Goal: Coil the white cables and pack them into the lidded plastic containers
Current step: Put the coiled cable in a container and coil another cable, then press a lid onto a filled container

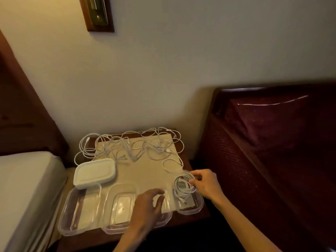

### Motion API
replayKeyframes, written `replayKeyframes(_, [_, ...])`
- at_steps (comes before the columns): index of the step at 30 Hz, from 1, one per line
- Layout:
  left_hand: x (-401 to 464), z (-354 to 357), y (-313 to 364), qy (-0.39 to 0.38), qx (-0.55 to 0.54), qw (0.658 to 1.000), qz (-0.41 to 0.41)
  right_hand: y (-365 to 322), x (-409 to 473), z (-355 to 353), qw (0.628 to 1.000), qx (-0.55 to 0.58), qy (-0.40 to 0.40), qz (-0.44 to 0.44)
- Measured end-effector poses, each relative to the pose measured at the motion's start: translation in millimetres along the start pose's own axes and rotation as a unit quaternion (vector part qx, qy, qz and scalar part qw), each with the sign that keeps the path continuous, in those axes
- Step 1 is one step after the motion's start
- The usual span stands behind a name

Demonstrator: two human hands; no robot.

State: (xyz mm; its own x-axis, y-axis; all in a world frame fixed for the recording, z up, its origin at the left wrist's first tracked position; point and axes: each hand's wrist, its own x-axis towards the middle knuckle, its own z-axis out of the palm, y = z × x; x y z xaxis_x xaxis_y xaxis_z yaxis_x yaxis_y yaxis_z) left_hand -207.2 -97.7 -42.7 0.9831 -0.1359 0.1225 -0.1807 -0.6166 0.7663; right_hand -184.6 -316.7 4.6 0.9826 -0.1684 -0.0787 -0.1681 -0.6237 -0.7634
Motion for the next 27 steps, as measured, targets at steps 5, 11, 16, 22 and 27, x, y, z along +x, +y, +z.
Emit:
replayKeyframes(5, [-16.4, 21.1, -13.9, -0.056, 0.076, 0.995, 0.031, 21.0, -13.2, 18.3, 1.0, -0.014, -0.007, 0.023])
replayKeyframes(11, [-17.5, 26.4, -14.6, -0.056, 0.084, 0.994, 0.044, 32.4, -14.4, 44.3, 0.994, -0.089, -0.013, 0.07])
replayKeyframes(16, [-19.3, 27.7, -19.7, -0.07, 0.089, 0.992, 0.052, 35.8, -16.0, 53.8, 0.978, -0.2, -0.061, 0.019])
replayKeyframes(22, [-19.9, 26.5, -21.9, -0.079, 0.082, 0.992, 0.048, 43.9, -14.2, 59.6, 0.97, -0.236, -0.044, -0.039])
replayKeyframes(27, [-17.1, 26.0, -24.7, -0.072, 0.071, 0.994, 0.045, 48.6, -12.0, 54.3, 0.975, -0.21, -0.039, -0.059])
